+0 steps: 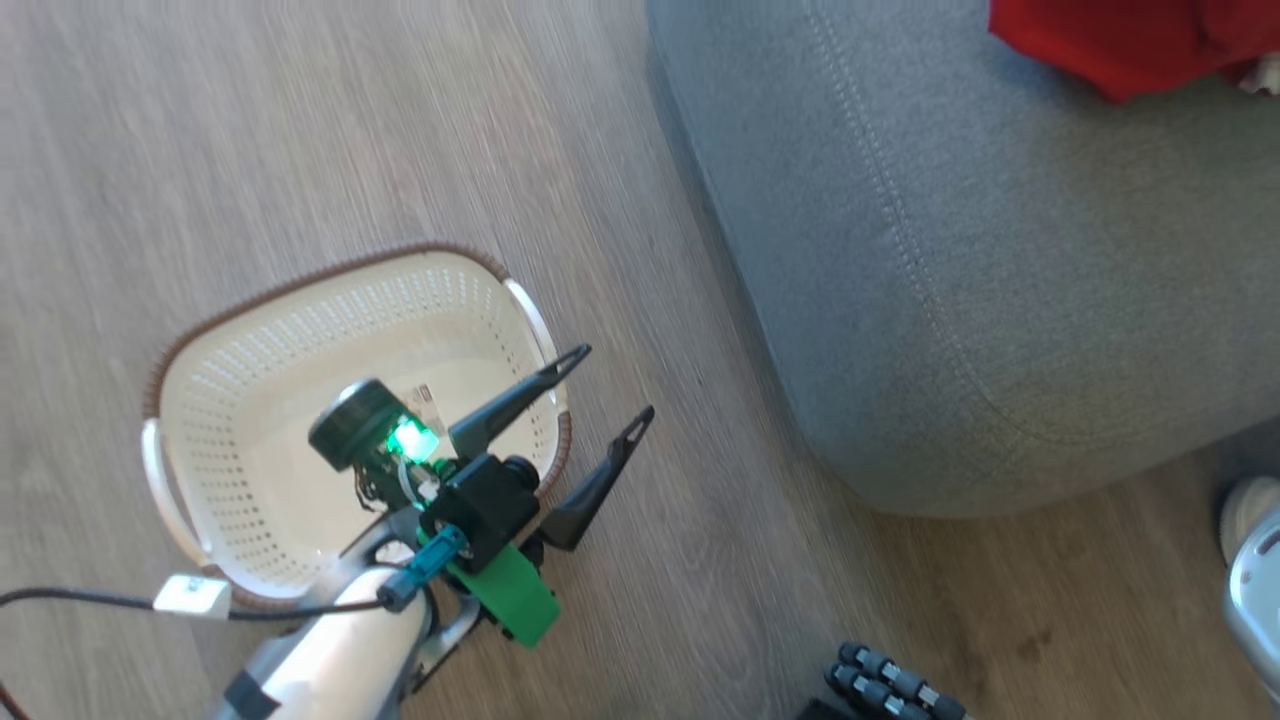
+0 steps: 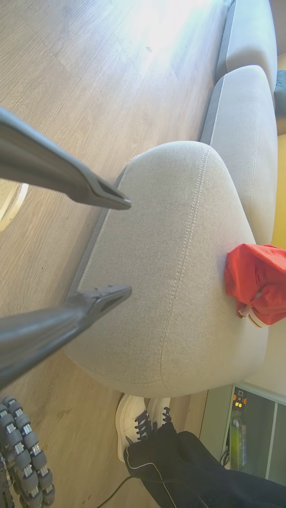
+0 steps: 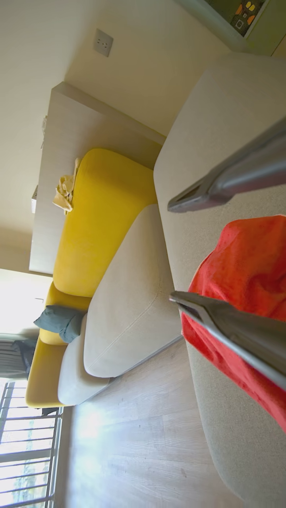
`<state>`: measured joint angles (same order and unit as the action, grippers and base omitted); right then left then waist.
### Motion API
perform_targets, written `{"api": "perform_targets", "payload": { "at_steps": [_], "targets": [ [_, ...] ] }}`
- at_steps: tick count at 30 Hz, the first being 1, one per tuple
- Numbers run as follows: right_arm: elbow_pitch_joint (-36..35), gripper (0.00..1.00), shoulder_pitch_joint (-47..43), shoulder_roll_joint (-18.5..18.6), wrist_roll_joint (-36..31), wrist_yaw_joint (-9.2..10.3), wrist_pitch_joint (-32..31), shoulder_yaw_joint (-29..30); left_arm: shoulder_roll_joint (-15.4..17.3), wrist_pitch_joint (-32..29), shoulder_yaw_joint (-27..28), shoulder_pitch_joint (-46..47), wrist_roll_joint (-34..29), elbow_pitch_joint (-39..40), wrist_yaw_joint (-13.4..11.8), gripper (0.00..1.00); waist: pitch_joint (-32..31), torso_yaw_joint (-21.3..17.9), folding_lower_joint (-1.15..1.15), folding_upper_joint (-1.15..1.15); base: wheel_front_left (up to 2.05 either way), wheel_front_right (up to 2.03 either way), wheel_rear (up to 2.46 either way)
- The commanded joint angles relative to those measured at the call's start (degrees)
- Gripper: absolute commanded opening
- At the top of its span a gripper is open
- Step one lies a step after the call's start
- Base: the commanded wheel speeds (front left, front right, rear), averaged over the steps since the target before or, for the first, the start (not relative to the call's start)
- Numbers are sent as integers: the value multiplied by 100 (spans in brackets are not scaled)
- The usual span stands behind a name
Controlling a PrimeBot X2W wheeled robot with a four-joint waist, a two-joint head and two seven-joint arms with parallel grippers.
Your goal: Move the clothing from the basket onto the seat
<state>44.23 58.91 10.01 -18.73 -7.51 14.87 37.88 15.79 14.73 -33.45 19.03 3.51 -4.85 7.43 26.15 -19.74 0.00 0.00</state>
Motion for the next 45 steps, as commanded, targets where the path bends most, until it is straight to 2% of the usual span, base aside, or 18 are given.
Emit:
{"api": "perform_targets", "payload": {
  "at_steps": [1,14,16,21,25,33,40,45],
  "targets": [
    [-310,100,-67,138,122,2,13,-215,-66,27,196,-49,23,128,5,100,-293,73,0,0,0,0,0],
    [-2338,100,-1138,174,1381,2,13,-1590,-579,27,451,-566,63,11,5,100,-1087,394,0,0,0,0,0],
    [-2768,100,-1400,152,1574,2,13,-2001,-663,27,459,-626,73,-20,5,100,-1222,497,0,0,0,0,0],
    [-3425,100,-1895,24,1869,2,13,-2411,-862,27,660,-704,106,-25,5,100,-1404,786,0,0,0,0,0],
    [-3753,100,-2240,-95,1933,2,13,-2587,-990,27,937,-751,99,8,-31,100,-1469,1000,0,0,0,0,0],
    [-4320,100,-3135,-168,1766,2,13,-3518,-1231,27,1640,-997,190,-40,-90,100,-1669,1548,0,0,0,0,0],
    [-4290,100,-3856,-402,1933,2,13,-3988,-1286,27,2165,-1089,178,53,-550,100,-1751,2005,0,0,0,0,0],
    [-4037,100,-4273,-596,2132,2,13,-4065,-1290,27,2299,-1172,236,118,-1049,100,-1859,2254,0,0,0,0,0]
  ]
}}
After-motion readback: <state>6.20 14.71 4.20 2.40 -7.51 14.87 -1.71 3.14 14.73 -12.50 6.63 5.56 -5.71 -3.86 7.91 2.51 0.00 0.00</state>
